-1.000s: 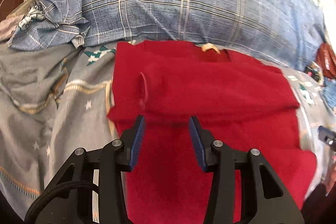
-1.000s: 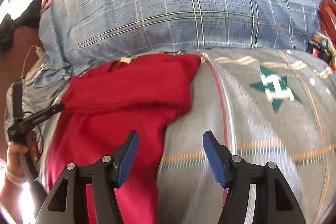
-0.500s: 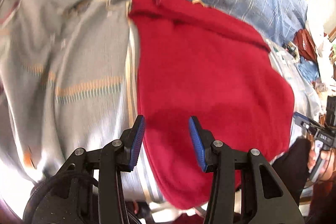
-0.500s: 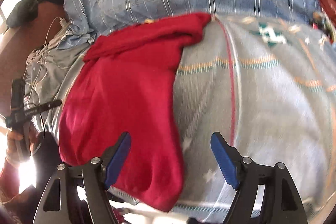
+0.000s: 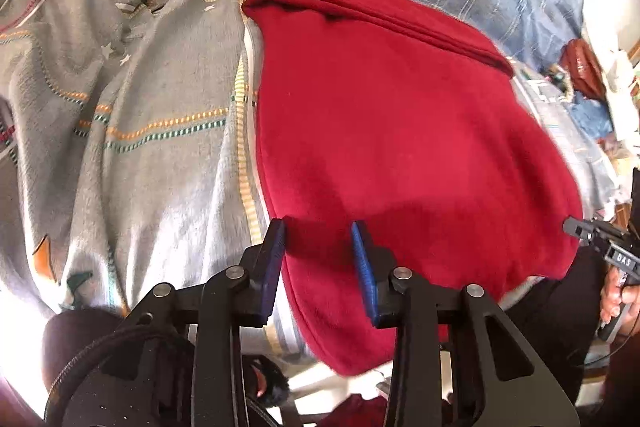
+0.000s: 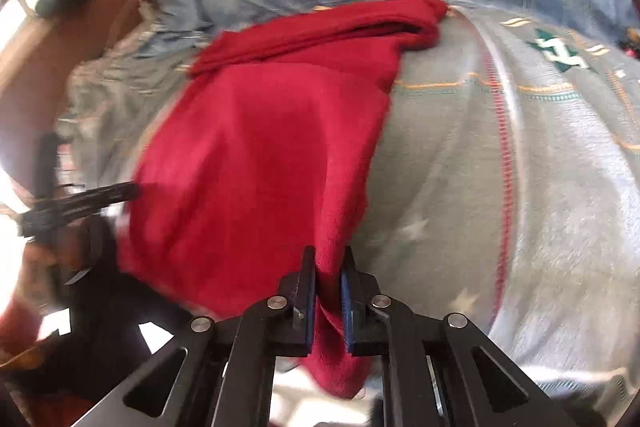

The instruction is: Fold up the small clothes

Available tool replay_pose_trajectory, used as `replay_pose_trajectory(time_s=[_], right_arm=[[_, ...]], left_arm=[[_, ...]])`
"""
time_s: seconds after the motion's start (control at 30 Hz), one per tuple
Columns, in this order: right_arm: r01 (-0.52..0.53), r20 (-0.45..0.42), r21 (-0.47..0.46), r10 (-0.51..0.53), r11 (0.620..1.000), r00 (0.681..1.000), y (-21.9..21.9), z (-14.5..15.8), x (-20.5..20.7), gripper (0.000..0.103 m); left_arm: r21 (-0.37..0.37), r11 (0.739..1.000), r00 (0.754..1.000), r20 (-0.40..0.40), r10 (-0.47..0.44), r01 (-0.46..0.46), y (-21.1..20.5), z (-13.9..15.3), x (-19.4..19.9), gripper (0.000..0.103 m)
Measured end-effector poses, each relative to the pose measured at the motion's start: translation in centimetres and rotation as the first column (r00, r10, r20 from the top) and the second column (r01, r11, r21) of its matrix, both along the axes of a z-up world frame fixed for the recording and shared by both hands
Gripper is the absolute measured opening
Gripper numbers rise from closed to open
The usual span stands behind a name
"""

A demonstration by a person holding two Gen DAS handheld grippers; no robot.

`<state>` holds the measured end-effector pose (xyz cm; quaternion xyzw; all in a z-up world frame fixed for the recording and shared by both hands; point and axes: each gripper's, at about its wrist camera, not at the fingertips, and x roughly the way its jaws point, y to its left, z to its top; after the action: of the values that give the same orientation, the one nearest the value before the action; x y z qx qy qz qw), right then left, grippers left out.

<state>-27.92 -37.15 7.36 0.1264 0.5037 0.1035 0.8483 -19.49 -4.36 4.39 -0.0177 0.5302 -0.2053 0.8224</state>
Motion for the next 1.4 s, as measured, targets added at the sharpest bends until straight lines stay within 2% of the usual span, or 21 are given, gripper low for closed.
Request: replay_pose_trajectory(time_s=[0.13,0.2,0.27,0.3,0.33,0.4,0.53,0.6,0.63,0.67,0.7,0.8,0.93,1.03,1.1,1.17,1.2,1.27,1.3,1.33,1.4], right_arm=[[-0.030,-0.022,0.012,0.030,0.999,0.999,0.1,0.4,-2.0,0.008],[0.015,-0.038,-0.049,-0.017,0.999,0.999,-0.5,-0.7,-2.0,0.008],[0.086,-0.034,-0.048,-0.088,0.995,0.996,-1.6,-1.2,-1.9,0.010],[0.120,-0.041,-0.012,-0.120,0.993,0.992,-2.2,-1.4,-2.0,0.019],[0.139,-0.053,0.020,-0.138,0.990,0.989,-2.5,-1.6,-2.1,0.039],[0.139,-0.055,0.041,-0.136,0.990,0.989,-2.5,-1.6,-2.4,0.067],[0.085,-0.038,0.035,-0.084,0.996,0.996,-1.3,-1.5,-2.8,0.068],[0.079,-0.036,0.042,-0.077,0.996,0.996,-0.9,-1.7,-2.5,0.066],[0.072,-0.039,0.044,-0.071,0.996,0.997,-0.8,-2.1,-2.2,0.056],[0.064,-0.042,0.044,-0.062,0.997,0.997,-0.6,-2.2,-2.0,0.050],[0.047,-0.040,0.033,-0.046,0.998,0.998,-0.4,-2.5,-1.9,0.038],[0.009,-0.022,-0.020,-0.009,1.000,1.000,0.4,-2.1,-1.2,0.008],[-0.047,0.007,0.081,0.047,0.996,0.999,0.5,0.1,-2.1,0.008],[-0.064,-0.003,0.141,0.065,0.988,0.998,0.1,0.2,-2.9,0.008],[-0.041,-0.043,0.098,0.046,0.994,0.998,-0.1,-0.9,-2.7,0.008],[-0.019,-0.086,0.046,0.022,0.999,0.996,-0.3,-2.2,-2.4,0.008],[-0.004,-0.094,0.051,0.009,0.999,0.996,-0.4,-2.5,-2.3,0.011],[0.012,-0.104,0.057,-0.006,0.998,0.995,-0.6,-2.6,-2.3,0.031],[0.009,-0.100,0.057,-0.003,0.998,0.995,-0.5,-2.4,-2.3,0.050],[0.005,-0.091,0.058,0.000,0.998,0.996,-0.3,-2.1,-2.5,0.062],[-0.009,-0.073,0.048,0.013,0.999,0.997,0.1,-1.7,-2.8,0.063]], left_arm=[[0.017,1.000,1.000,-0.005,0.002,-0.002,0.3,-0.1,-1.4,0.034],[0.010,1.000,0.999,-0.035,0.010,-0.010,0.3,-0.7,-1.7,0.034],[0.016,1.000,0.999,-0.037,0.020,-0.020,0.1,-0.9,-2.0,0.034],[0.026,0.999,0.999,-0.034,0.033,-0.032,0.1,-1.1,-2.4,0.034],[0.028,0.999,0.999,-0.036,0.040,-0.039,0.2,-1.2,-2.6,0.034],[0.018,0.999,0.998,-0.053,0.047,-0.046,0.1,-1.8,-3.0,0.034],[0.009,0.998,0.998,-0.035,0.060,-0.059,-0.5,-2.1,-3.2,0.035],[-0.015,0.999,0.998,-0.035,0.049,-0.049,-0.8,-2.0,-3.1,0.035],[-0.024,0.999,0.998,-0.032,0.045,-0.046,-1.0,-2.1,-2.9,0.032],[-0.025,0.999,0.999,-0.025,0.044,-0.045,-1.1,-2.2,-2.9,0.020],[-0.020,0.999,0.999,-0.015,0.036,-0.036,-1.2,-2.2,-2.8,0.014],[-0.043,0.999,0.999,-0.038,0.027,-0.029,-0.3,-1.6,-2.6,0.007],[-0.038,0.999,1.000,-0.007,0.007,-0.007,1.9,0.4,-3.7,0.006],[-0.016,1.000,1.000,-0.019,0.017,-0.018,2.6,0.2,-4.0,0.006],[0.017,0.999,0.999,-0.032,0.029,-0.028,2.6,-0.7,-3.9,0.005],[0.006,0.999,0.998,-0.055,0.038,-0.038,2.7,-1.2,-3.7,0.005],[-0.020,0.998,0.997,-0.061,0.055,-0.056,2.8,-1.2,-3.6,0.005],[-0.036,0.997,0.996,-0.057,0.073,-0.075,2.9,-1.0,-3.5,0.006],[-0.027,0.996,0.995,-0.052,0.086,-0.087,2.8,-0.8,-3.3,0.006],[-0.019,0.996,0.995,-0.048,0.089,-0.090,2.8,-0.7,-3.2,0.009],[-0.005,0.997,0.996,-0.040,0.083,-0.083,2.3,-0.6,-2.9,0.022]])
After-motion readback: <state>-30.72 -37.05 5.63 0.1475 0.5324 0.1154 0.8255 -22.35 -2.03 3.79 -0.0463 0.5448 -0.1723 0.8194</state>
